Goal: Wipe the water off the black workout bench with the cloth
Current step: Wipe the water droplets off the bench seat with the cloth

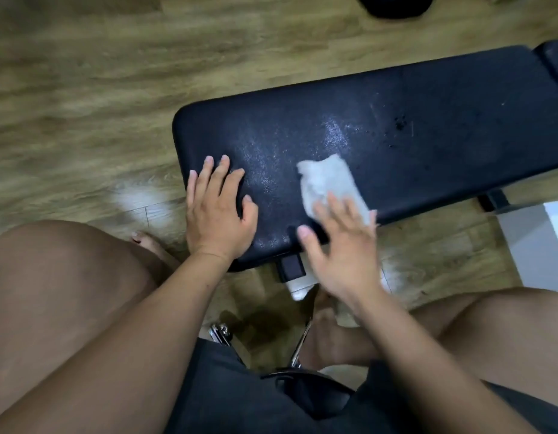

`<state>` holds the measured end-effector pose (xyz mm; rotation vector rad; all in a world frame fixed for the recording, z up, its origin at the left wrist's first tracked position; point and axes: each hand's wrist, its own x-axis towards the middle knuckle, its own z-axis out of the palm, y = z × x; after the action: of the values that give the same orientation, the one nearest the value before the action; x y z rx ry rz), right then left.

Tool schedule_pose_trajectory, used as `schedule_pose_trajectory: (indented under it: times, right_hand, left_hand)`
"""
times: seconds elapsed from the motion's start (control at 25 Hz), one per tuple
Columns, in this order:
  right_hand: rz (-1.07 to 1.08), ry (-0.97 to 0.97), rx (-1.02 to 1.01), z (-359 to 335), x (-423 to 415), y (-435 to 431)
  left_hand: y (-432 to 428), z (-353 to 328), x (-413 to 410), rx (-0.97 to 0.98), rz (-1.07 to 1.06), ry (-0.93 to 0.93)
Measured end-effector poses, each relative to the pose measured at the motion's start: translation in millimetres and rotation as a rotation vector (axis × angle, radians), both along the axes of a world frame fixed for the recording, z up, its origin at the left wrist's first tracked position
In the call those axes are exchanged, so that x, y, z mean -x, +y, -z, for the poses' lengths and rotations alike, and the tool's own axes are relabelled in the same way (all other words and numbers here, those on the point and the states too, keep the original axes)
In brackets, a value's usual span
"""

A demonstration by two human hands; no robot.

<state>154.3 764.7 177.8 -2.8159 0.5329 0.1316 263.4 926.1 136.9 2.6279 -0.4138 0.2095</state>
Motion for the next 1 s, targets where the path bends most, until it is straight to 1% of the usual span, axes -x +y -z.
schedule_pose_trajectory:
  times: [0.08,0.12,0.16,0.2,0.24,0.28,0.36,0.4,0.44,0.48,0.56,0.6,0.68,0.72,0.76,0.8,0.84,0.88,1.0]
  right_hand:
    - [-0.238,-0.028,0.014,5,21,53]
    - [-0.344,-0.044,0.031,5,28,61]
    - [-0.428,-0.056,0.042,4,29,49]
    - [-0.447,-0.075,0.065,4,26,23]
    - [-0.414,-0.087,0.099,6,24,-6]
    - [-0.325,-0.071,0.132,8,22,-39]
    - [-0.033,-0.040,0.102,3,14,-97]
    - [0.083,-0.073,0.056,0,11,-110]
    - [0.143,-0.124,0.032,-1,6,-109]
    - [0.158,-0.158,0.030,-1,1,-92]
    - [0.077,-0.195,-0.012,3,-4,-32]
    - [-0.015,-0.206,-0.039,5,-2,4]
    - [-0.269,-0.211,-0.108,8,7,57]
    - [-0.377,-0.207,-0.121,8,10,63]
    - [-0.446,-0.201,-0.120,8,9,49]
    - [-0.457,-0.203,-0.093,8,7,23]
    - [-0.416,-0.206,-0.067,7,6,-6]
    - [-0.310,-0.219,-0.033,6,5,-39]
    - [0.140,-0.209,-0.012,-12,7,-119]
  left_hand:
    - [2,0,-1,0.021,0.000,0.006]
    - [3,0,0,0.030,0.008,0.013]
    - [3,-1,1,0.034,0.017,0.017]
    - [3,-1,1,0.034,0.024,0.016]
    - [3,-1,2,0.034,0.025,0.016]
    - [4,-1,1,0.038,0.022,0.017]
    - [3,-1,1,0.045,0.019,0.017]
    - [3,-1,2,0.047,0.014,0.012]
    - [3,-1,2,0.050,0.009,0.006]
    - [2,-1,2,0.052,0.005,0.006]
    - [2,-1,1,0.054,0.002,0.022]
    - [2,-1,1,0.060,0.002,0.026]
    - [3,-3,1,0.078,0.008,0.041]
    - [4,-3,1,0.087,0.016,0.051]
    - [4,-4,2,0.093,0.025,0.056]
    - [4,-4,2,0.099,0.030,0.058]
    - [5,-3,2,0.106,0.029,0.057]
    - [5,-2,2,0.114,0.026,0.055]
    - [4,-1,2,0.129,0.013,0.026]
